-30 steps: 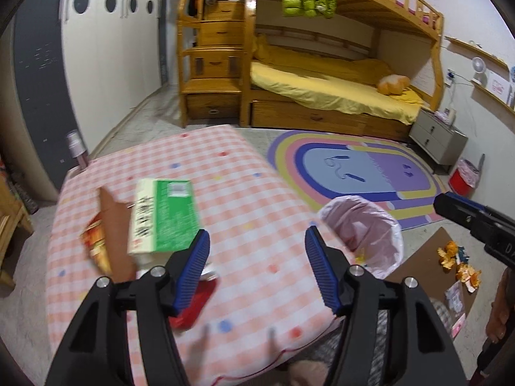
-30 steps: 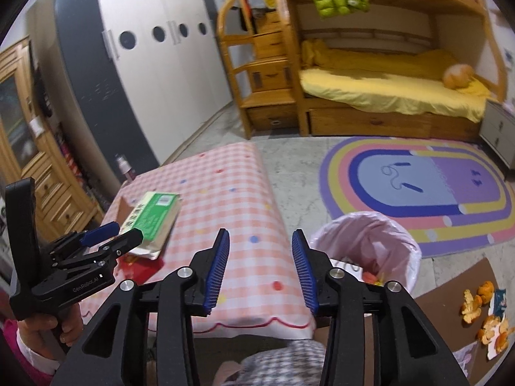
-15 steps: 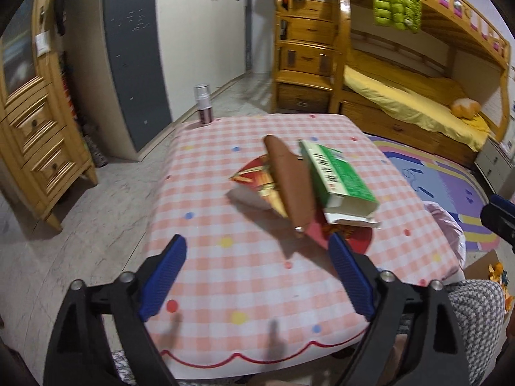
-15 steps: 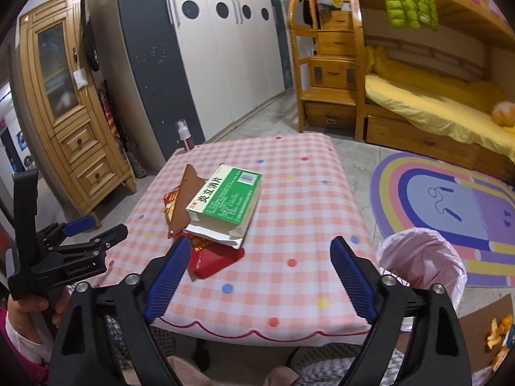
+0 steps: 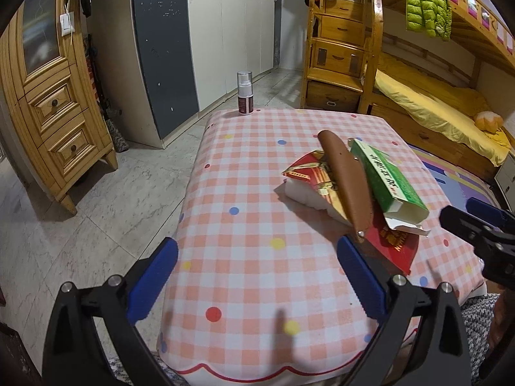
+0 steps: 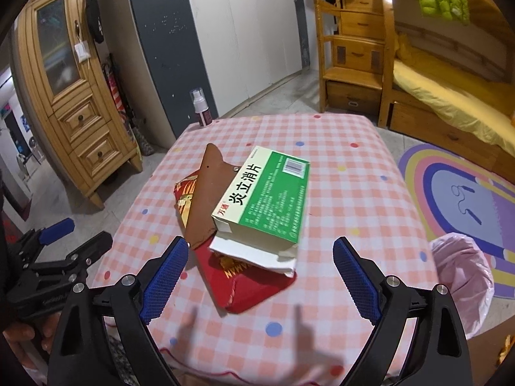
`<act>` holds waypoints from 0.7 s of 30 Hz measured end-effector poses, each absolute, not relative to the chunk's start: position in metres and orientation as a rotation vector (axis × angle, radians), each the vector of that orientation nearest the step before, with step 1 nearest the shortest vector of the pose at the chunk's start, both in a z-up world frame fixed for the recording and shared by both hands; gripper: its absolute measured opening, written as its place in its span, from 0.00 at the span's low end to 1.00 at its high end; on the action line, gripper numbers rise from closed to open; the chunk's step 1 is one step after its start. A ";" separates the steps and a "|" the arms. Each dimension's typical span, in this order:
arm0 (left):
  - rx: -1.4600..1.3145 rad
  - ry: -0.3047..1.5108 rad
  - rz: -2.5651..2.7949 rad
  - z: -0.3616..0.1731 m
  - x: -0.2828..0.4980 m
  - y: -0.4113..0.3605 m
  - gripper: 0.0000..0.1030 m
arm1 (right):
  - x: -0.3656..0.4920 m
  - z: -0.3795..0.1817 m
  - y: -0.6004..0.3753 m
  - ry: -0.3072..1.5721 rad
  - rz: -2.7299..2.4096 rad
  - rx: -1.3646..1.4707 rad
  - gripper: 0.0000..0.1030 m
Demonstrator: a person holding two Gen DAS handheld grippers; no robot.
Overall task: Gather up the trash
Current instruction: 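Grasp the green medicine box with the right gripper and lift it, then grasp the brown leather sheath with the left gripper while the right holds the box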
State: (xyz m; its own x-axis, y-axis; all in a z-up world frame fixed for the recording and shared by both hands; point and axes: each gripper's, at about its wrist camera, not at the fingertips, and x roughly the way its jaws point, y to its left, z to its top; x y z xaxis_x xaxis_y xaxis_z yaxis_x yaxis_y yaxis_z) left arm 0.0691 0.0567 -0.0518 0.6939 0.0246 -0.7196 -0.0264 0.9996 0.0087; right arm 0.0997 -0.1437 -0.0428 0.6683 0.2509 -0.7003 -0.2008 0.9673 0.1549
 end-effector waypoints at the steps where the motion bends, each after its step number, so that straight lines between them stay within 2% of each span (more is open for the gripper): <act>1: -0.002 0.808 0.034 -0.053 0.071 0.057 0.93 | 0.106 -0.047 -0.139 0.809 0.254 0.068 0.88; 16: -0.026 0.858 0.033 -0.071 0.093 0.063 0.93 | 0.158 -0.089 -0.135 0.899 0.215 0.181 0.88; 21: -0.016 0.857 0.022 -0.069 0.089 0.057 0.93 | 0.142 -0.079 -0.139 0.858 0.208 0.148 0.80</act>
